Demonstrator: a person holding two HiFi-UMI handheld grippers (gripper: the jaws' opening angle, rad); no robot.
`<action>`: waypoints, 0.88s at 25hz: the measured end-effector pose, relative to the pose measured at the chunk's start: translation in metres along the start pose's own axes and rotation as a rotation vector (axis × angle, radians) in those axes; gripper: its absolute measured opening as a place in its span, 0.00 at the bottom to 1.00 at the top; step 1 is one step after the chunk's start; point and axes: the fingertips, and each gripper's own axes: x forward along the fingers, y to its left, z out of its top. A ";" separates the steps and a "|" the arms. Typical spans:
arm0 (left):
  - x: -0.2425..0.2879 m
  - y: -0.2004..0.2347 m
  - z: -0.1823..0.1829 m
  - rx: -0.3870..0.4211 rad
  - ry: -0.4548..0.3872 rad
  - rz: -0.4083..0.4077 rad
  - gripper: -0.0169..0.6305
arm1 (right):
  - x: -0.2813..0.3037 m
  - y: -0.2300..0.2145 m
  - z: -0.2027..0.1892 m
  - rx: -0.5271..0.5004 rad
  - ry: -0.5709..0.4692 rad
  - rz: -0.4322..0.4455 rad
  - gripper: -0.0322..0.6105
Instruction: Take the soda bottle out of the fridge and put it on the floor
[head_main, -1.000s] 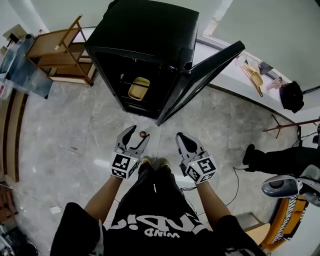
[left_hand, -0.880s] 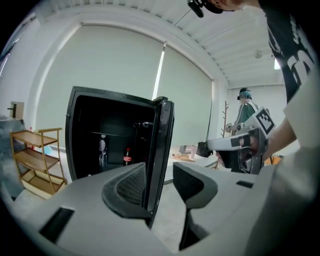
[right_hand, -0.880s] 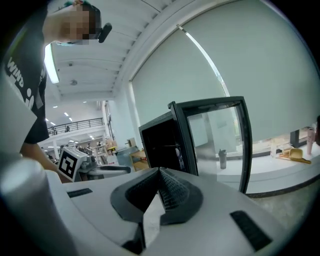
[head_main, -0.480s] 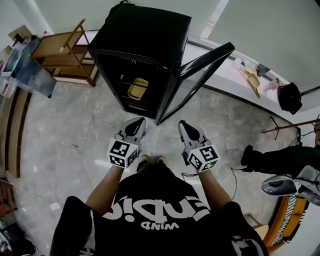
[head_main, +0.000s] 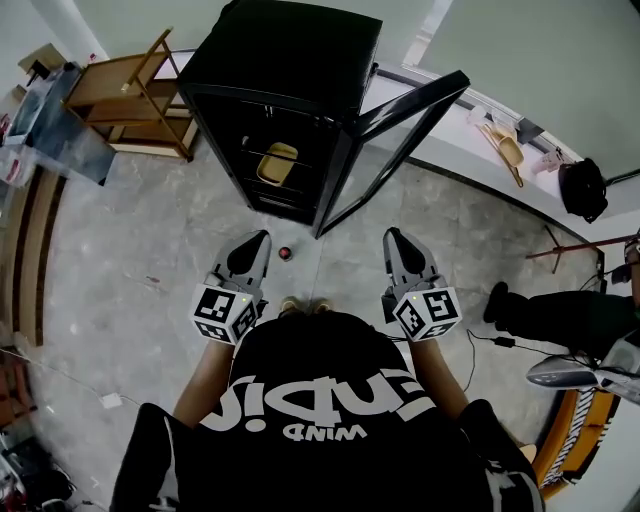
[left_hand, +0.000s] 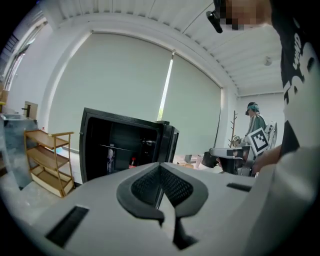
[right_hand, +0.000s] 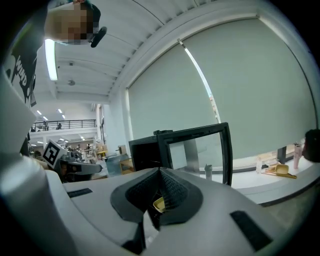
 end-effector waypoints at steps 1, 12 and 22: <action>-0.001 0.001 0.000 0.004 -0.011 0.012 0.04 | 0.000 0.000 0.000 -0.009 -0.003 -0.004 0.09; -0.003 0.020 -0.007 0.058 -0.096 0.114 0.04 | 0.020 0.022 -0.026 -0.070 0.018 0.078 0.09; -0.006 0.015 -0.011 0.024 -0.107 0.134 0.04 | 0.012 0.019 -0.027 -0.064 -0.004 0.018 0.09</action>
